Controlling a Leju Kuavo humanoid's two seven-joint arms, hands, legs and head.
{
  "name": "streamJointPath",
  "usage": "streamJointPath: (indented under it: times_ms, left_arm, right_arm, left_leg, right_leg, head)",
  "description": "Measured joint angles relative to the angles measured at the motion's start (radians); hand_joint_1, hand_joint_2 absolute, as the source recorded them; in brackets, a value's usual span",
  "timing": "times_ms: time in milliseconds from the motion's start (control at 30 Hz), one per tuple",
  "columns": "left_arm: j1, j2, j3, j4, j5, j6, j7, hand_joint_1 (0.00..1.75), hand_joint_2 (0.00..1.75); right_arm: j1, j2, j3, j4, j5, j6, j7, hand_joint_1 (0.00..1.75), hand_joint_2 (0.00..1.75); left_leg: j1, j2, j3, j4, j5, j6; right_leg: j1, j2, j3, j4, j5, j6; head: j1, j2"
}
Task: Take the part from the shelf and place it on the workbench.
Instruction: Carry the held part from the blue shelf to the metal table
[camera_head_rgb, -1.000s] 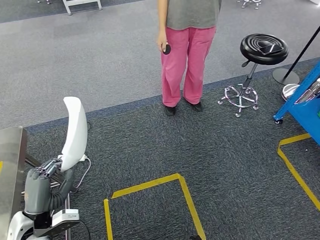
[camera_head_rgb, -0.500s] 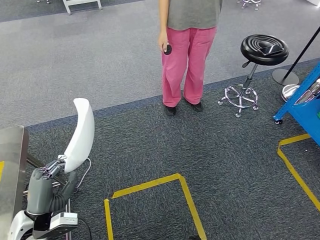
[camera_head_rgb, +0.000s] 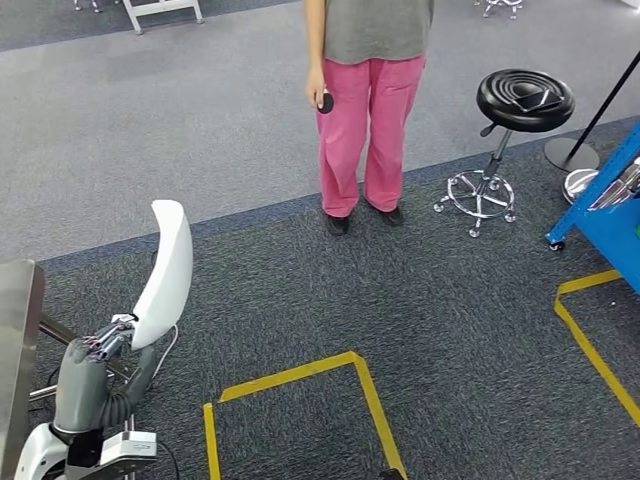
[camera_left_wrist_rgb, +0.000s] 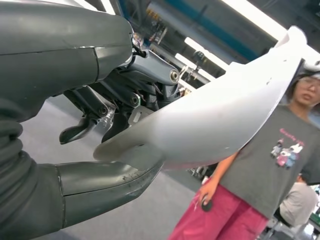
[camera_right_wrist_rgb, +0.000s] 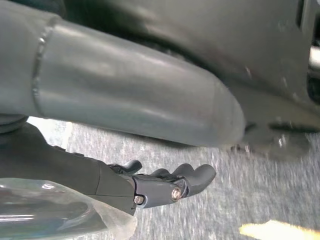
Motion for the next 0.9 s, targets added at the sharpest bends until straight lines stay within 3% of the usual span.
streamJointPath:
  times_ms: [67,133,167,233,267,300,333,400,467,600,900]
  left_arm:
    - [0.003,0.003,0.000,-0.004,-0.003,0.001,0.000,1.75,1.75]
    - [0.005,0.004,0.000,-0.005,-0.004,0.002,0.000,1.75,1.75]
    - [0.005,0.005,0.001,-0.006,-0.004,0.002,0.001,1.75,1.75]
    - [0.006,0.006,0.001,-0.008,-0.004,0.003,0.001,1.75,1.75]
    - [0.008,0.006,0.001,-0.008,-0.004,0.004,0.002,1.75,1.75]
    - [0.010,0.006,0.001,-0.008,-0.004,0.004,0.003,1.75,1.75]
    - [0.012,0.006,0.001,-0.008,-0.003,0.003,0.004,1.75,1.75]
    - [0.013,0.006,0.003,-0.009,-0.002,0.003,0.008,1.75,1.75]
    - [0.012,0.006,0.006,-0.012,-0.001,0.002,0.010,1.75,1.75]
    - [0.012,0.006,0.010,-0.016,0.000,0.002,0.011,1.75,1.75]
    - [0.012,0.005,0.012,-0.016,0.009,-0.017,0.012,1.75,1.75]
  right_arm:
    - [0.001,0.000,0.000,0.000,0.000,0.000,0.001,0.00,0.00]
    - [0.002,0.000,0.000,0.000,0.000,0.000,0.001,0.00,0.00]
    - [0.002,0.000,0.000,0.000,0.000,0.000,0.001,0.00,0.00]
    - [0.003,0.000,0.000,0.000,0.000,0.000,0.001,0.00,0.00]
    - [0.003,0.000,0.000,0.000,0.000,0.001,0.002,0.00,0.00]
    - [0.004,0.000,0.000,0.000,0.000,0.001,0.002,0.00,0.00]
    - [0.003,0.000,0.000,0.000,0.000,0.001,0.003,0.00,0.00]
    - [0.002,0.000,0.000,0.000,0.001,0.002,0.003,0.00,0.00]
    - [0.001,0.001,0.000,0.000,0.001,0.003,0.003,0.00,0.00]
    - [0.001,0.001,0.000,0.000,0.001,0.005,0.004,0.00,0.00]
    - [0.001,0.001,0.000,0.000,0.004,0.006,0.005,0.00,0.00]
  left_leg:
    - [0.004,-0.003,-0.002,0.006,-0.004,-0.007]
    - [0.006,0.018,-0.013,0.037,-0.023,-0.009]
    - [0.005,0.034,-0.035,0.083,-0.045,-0.008]
    - [-0.001,0.059,-0.108,0.227,-0.102,0.001]
    - [-0.005,0.062,-0.143,0.289,-0.120,0.007]
    - [-0.010,0.062,-0.164,0.321,-0.120,0.013]
    - [-0.015,0.062,-0.167,0.313,-0.099,0.021]
    - [-0.029,0.065,-0.121,0.198,-0.021,0.039]
    - [-0.042,0.071,-0.070,0.085,0.021,0.050]
    - [-0.046,0.070,-0.055,0.044,0.016,0.024]
    - [-0.047,0.069,-0.055,0.044,0.012,0.040]
  right_leg:
    - [0.006,-0.004,0.000,0.010,-0.003,-0.026]
    - [0.011,-0.011,0.004,0.012,-0.007,-0.041]
    - [0.014,-0.016,0.008,0.012,-0.010,-0.047]
    - [0.024,-0.027,0.014,0.012,-0.015,-0.057]
    - [0.029,-0.032,0.016,0.012,-0.018,-0.061]
    - [0.034,-0.036,0.019,0.012,-0.022,-0.065]
    - [0.038,-0.039,0.024,0.012,-0.025,-0.067]
    - [0.041,-0.041,0.035,0.011,-0.033,-0.069]
    - [0.045,-0.042,0.042,0.013,-0.043,-0.066]
    - [0.047,-0.047,0.040,0.011,-0.048,-0.072]
    - [0.047,-0.048,0.048,-0.005,-0.042,-0.061]
  head:
    - [0.000,0.000]
    - [-0.002,0.000]
    - [-0.004,0.000]
    - [-0.005,0.000]
    - [-0.005,0.000]
    - [-0.005,0.000]
    - [-0.005,0.000]
    - [-0.005,0.000]
    - [-0.005,0.000]
    - [-0.002,0.000]
    - [-0.003,0.000]
